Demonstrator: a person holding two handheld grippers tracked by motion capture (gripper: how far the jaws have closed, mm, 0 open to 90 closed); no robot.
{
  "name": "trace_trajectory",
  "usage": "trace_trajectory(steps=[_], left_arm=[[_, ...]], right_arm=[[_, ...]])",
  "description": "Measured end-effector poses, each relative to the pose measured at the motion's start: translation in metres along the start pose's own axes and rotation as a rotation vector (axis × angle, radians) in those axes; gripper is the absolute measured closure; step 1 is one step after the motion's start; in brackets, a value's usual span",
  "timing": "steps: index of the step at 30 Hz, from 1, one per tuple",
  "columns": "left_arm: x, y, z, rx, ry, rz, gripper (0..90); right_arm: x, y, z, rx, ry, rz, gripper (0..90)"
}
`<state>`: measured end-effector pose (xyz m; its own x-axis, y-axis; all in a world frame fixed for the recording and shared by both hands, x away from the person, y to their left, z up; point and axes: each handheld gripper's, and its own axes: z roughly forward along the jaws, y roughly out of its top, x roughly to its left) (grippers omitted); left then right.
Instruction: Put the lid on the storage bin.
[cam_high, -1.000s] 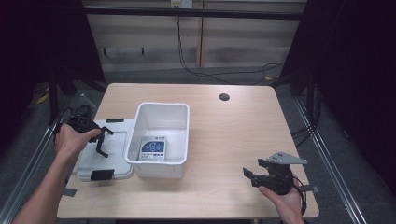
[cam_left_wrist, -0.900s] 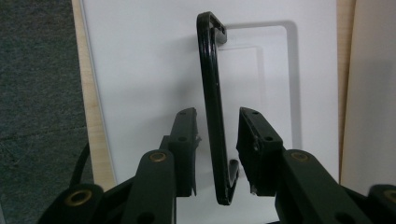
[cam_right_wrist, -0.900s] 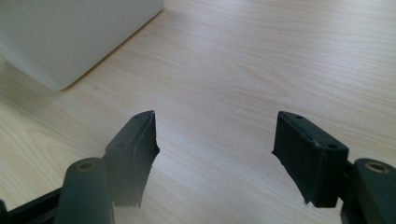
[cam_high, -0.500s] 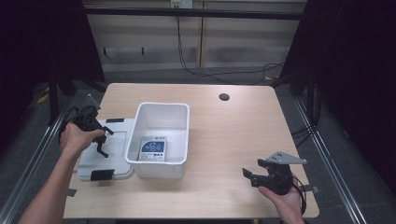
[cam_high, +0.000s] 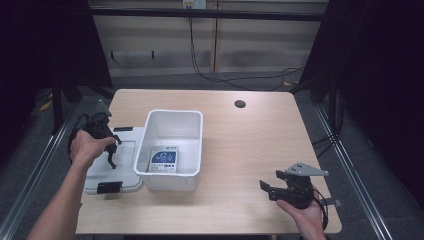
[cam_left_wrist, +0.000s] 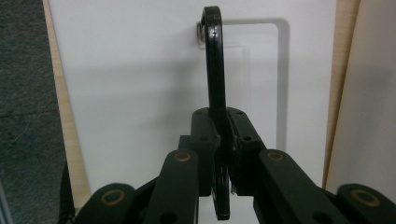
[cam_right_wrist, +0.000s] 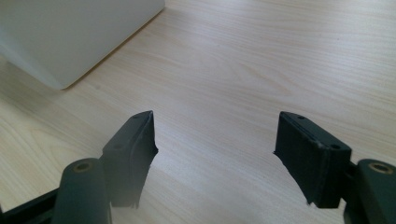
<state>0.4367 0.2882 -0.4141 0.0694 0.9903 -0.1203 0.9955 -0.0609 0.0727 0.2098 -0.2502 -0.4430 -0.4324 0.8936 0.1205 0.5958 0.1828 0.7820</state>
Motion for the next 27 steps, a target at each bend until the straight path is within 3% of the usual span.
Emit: trace_trajectory(steps=[14,22,27], left_arm=[[0.002,0.001,-0.001,0.029,0.007,-0.015,84.8],[0.000,0.000,-0.003,0.016,0.013,-0.025,84.9],[0.001,-0.001,-0.011,0.009,0.011,-0.007,84.9]], right_arm=[[0.000,0.000,0.001,0.004,0.000,0.002,28.1],[-0.001,0.000,0.001,0.006,0.001,0.004,28.1],[-0.001,0.000,0.002,0.014,0.003,-0.001,27.9]])
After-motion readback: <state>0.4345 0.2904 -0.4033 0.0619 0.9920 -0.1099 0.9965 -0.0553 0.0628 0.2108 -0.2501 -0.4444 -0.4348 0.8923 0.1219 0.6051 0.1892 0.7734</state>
